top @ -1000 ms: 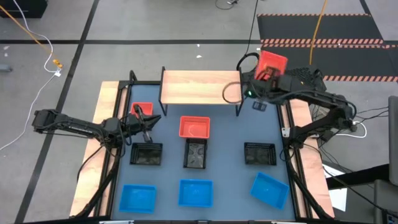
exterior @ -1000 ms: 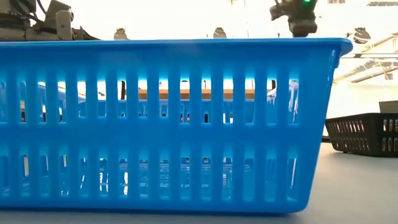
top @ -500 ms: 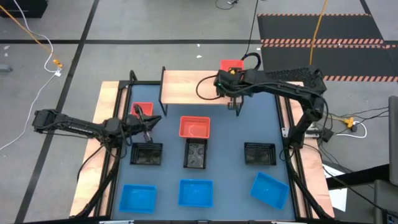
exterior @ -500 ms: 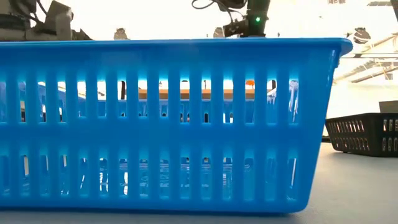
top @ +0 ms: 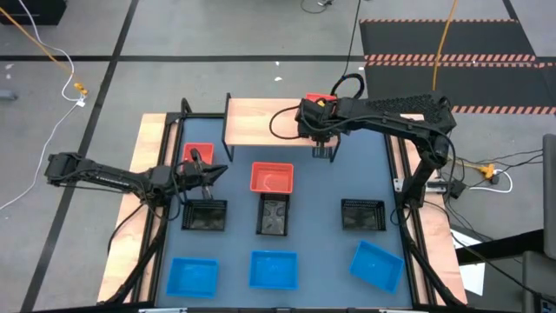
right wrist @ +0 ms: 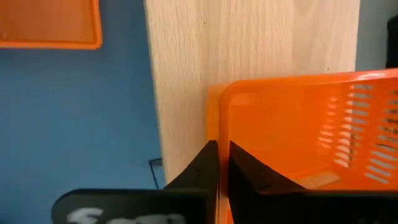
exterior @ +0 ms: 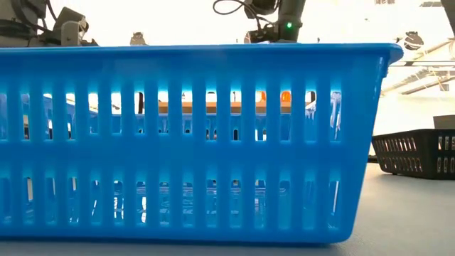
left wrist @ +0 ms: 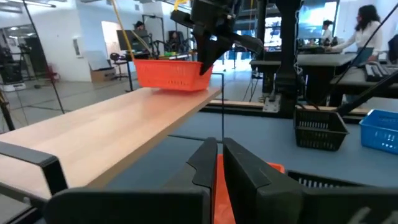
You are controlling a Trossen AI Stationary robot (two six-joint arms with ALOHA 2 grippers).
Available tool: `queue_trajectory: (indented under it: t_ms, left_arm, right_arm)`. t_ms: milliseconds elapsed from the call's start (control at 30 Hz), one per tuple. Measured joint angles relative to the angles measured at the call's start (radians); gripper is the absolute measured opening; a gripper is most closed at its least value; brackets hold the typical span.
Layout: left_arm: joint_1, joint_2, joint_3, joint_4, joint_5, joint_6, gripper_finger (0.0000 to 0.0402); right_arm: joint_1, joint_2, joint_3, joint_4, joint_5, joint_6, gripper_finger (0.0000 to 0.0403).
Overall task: Stack baskets on shelf by color
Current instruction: Put the right orange bin on the shelf, then put the right black bin on the shelf
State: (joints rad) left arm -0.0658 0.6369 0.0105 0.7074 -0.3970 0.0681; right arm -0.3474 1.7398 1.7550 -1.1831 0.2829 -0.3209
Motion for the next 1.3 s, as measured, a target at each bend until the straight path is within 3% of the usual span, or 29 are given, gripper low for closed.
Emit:
queue_trajectory:
  t_ms: [467,800,933,1300]
  left_arm:
    - [0.000,0.000,0.000,0.001,-0.019,0.002,0.0031]
    - [-0.001,0.000,0.000,-0.014,-0.022,-0.028,0.0031]
    - [-0.002,0.000,0.000,-0.080,-0.021,-0.072,0.0031]
    - [-0.005,0.000,0.000,-0.005,0.007,-0.142,0.0031]
  right_arm:
    - [0.004,-0.036,0.000,0.079,-0.002,0.016,0.0123]
    - [0.019,-0.191,0.000,0.047,-0.029,0.030,0.0136]
    - [0.079,-0.279,-0.041,-0.018,-0.106,0.141,0.0136]
    - [0.469,-0.408,-0.466,0.153,-0.107,0.719,0.0136]
